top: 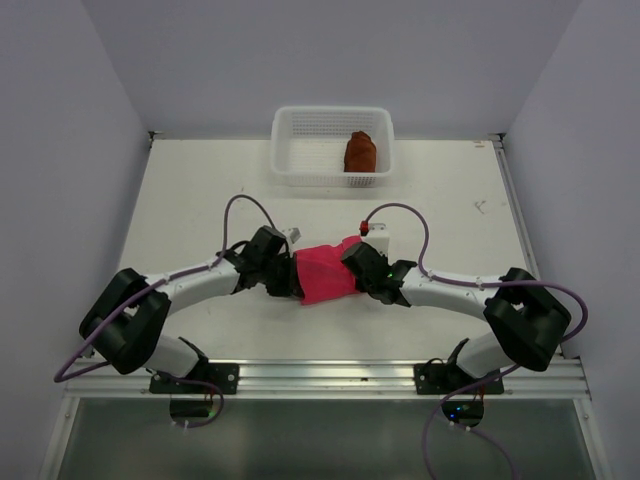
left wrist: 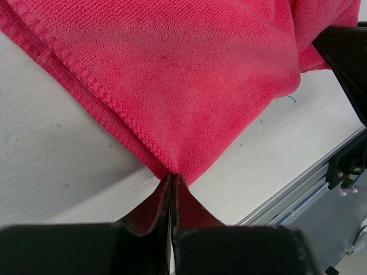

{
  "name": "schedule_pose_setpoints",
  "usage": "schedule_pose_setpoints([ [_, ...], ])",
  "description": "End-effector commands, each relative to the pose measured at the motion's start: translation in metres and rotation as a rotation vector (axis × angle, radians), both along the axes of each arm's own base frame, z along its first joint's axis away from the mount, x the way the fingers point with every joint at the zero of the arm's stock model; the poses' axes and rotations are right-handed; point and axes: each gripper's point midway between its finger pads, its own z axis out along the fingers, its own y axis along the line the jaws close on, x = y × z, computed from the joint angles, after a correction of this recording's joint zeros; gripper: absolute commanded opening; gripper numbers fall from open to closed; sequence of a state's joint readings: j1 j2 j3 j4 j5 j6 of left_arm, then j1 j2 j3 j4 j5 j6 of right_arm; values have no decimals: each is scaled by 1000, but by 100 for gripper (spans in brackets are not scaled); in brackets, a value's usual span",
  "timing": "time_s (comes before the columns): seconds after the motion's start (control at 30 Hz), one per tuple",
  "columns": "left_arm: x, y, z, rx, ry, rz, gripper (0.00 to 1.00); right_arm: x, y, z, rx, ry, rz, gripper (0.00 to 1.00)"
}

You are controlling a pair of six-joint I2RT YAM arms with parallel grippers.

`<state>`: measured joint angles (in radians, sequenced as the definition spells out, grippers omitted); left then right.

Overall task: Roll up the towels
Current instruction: Roll the towel

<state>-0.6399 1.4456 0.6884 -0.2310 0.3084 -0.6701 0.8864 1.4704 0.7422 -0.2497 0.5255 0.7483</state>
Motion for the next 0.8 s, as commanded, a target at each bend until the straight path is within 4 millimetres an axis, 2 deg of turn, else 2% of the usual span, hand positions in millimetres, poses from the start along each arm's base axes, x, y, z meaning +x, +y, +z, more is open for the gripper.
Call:
schedule_pose_setpoints([
  [0.0, 4, -1, 14, -35, -58, 15, 0, -2, -2, -2, -16, 15, -21, 0],
  [0.27, -3, 11, 18, -34, -94, 60, 0, -3, -5, -2, -15, 19, -36, 0],
  [0.5, -13, 20, 1, -3, -69, 62, 1, -4, -4, -2, -10, 24, -34, 0],
  [0.57, -16, 23, -5, 14, -59, 60, 8, -5, -4, -2, -10, 26, -30, 0],
  [0.7, -18, 26, -10, 25, -60, 66, 12, -5, -3, -1, -15, 29, -20, 0],
  [0.77, -16, 26, -8, 25, -65, 70, 19, -4, -2, -1, -14, 28, -13, 0],
])
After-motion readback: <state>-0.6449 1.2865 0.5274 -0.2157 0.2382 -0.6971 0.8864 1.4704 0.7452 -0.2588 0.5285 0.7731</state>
